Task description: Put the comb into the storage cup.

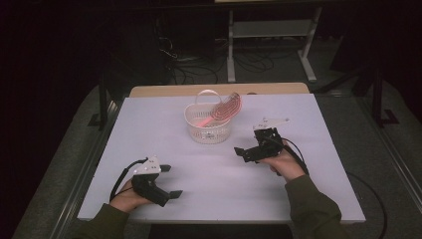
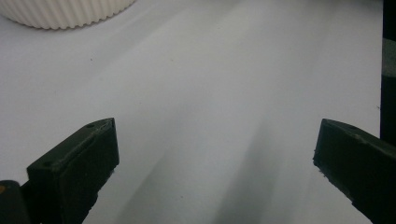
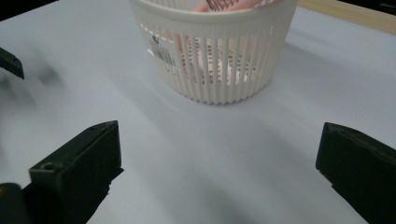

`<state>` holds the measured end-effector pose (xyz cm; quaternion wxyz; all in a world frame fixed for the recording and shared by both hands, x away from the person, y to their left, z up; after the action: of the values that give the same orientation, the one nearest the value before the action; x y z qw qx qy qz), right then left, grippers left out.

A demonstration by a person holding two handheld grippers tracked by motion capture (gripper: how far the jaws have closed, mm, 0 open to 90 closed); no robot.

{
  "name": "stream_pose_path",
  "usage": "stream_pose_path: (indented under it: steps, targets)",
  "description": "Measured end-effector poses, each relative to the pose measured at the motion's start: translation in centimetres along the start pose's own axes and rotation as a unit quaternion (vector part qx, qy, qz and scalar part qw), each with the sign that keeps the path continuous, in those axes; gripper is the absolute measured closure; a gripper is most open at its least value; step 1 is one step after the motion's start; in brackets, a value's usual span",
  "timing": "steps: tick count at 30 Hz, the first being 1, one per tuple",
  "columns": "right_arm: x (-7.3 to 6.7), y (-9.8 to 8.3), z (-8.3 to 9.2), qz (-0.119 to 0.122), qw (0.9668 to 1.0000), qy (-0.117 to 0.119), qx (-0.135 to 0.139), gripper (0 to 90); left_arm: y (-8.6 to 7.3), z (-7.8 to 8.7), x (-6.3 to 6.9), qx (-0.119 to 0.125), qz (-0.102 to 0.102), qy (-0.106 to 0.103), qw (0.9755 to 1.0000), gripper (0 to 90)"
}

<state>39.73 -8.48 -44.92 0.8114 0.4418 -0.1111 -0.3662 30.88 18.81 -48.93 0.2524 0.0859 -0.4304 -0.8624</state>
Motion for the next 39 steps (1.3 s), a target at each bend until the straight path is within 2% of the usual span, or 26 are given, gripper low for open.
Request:
stream_pose_path:
  steps: [19,29,39]
  targets:
    - [-0.6,-3.5,2.5,0.009,0.9999,-0.013,0.001,0.0,0.1,0.1,0.0,0.003,-0.002,0.003,1.0000,0.0]
    - [-0.6,-5.0,3.9,0.000,0.9998,-0.014,0.015,0.0,0.1,0.1,0.0,0.003,-0.002,0.002,1.0000,0.0]
    - [-0.5,-6.6,4.8,-0.007,0.9998,-0.011,0.016,0.0,0.2,0.2,-0.1,0.006,-0.002,0.004,1.0000,0.0]
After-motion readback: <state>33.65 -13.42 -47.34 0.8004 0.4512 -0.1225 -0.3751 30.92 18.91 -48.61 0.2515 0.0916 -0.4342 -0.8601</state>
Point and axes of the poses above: each handheld gripper's, and its own axes: z roughly backward along the jaws, y roughly out of its top, x roughly to its right, the point moved 8 cm from there along -z, roughly forward along the jaws, and after that the axes turned 3 degrees about y, right-handed, at the moved point
